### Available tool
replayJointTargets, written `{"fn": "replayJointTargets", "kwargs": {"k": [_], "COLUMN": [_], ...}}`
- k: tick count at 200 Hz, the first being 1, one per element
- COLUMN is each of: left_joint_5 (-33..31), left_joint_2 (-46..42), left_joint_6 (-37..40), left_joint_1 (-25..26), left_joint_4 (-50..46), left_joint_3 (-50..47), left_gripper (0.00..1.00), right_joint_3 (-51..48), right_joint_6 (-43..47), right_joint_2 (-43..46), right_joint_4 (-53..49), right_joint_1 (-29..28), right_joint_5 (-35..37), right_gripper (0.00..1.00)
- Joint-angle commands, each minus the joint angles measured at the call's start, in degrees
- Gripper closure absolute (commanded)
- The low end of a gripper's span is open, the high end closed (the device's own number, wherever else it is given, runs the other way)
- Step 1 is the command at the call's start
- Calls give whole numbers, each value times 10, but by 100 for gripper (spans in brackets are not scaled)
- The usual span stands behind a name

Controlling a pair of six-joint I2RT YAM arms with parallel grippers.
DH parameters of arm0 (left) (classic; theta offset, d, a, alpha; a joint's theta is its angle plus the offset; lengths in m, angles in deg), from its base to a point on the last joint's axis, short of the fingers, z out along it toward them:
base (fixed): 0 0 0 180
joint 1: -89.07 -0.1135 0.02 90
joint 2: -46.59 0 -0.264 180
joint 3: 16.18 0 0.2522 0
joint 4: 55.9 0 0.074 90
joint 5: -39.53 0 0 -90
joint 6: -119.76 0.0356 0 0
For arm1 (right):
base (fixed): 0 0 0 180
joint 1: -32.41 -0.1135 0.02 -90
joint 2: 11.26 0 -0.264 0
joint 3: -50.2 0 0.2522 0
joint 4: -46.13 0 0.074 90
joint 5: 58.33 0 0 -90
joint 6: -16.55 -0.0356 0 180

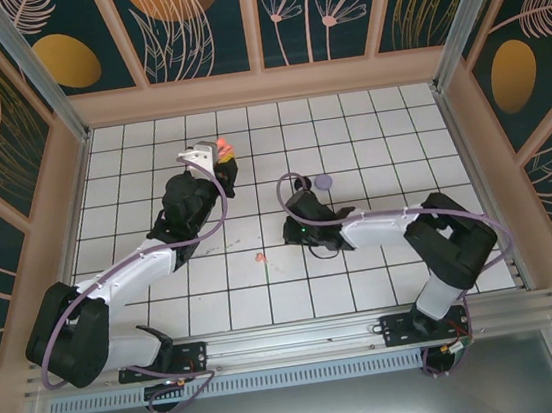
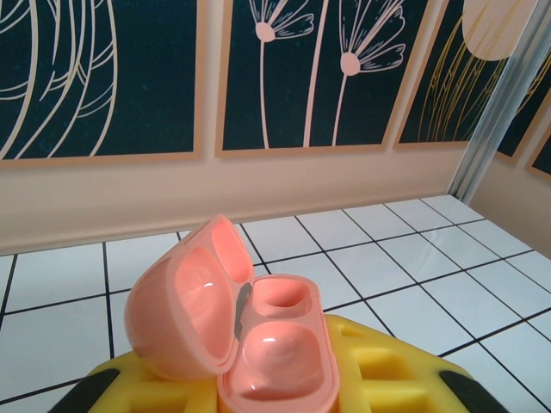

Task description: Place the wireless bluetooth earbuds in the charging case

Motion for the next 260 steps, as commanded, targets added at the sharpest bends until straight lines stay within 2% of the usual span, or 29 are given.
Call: {"fn": "replayJointTargets", "kwargs": {"k": [1,33,62,121,137,175,215,229,248,260], "left_joint_5": [12,19,22,22,21,23,26,28,26,19], "left_joint_2": [1,7,8,0,-3,-7,-4,-3,-2,0], "left_joint_6": [3,-9,-17,-23,-25,-33,-37,-37,-39,-40], "left_joint_1": [-4,-4,-4,-4,-4,-4,-4,-4,-4,-4], "left_joint_4": [-4,-5,-8,-18,-17,-17,-16,-16,-12,-9], "left_joint_3": [18,23,25,31,30,30,32,33,32,31], "left_gripper": [100,100,100,100,100,100,100,100,100,100], "right_joint_3": [-61,-74,-50,-57,-67,-98,-132,-122,-84,-41], "right_joint_6": [60,81,104,129,131,114,91,72,27,-11], "right_joint_2": [12,-34,-55,-38,-34,-16,51,80,109,109], "right_joint_4": [216,303,260,148,142,136,130,98,14,-62], "right_joint_1": [29,44,44,60,65,82,85,85,77,68], "right_joint_5": [-70,-130,-139,-79,-73,-67,-72,-72,-64,-44], "right_gripper": [87,85,83,68,63,61,54,52,45,44]}}
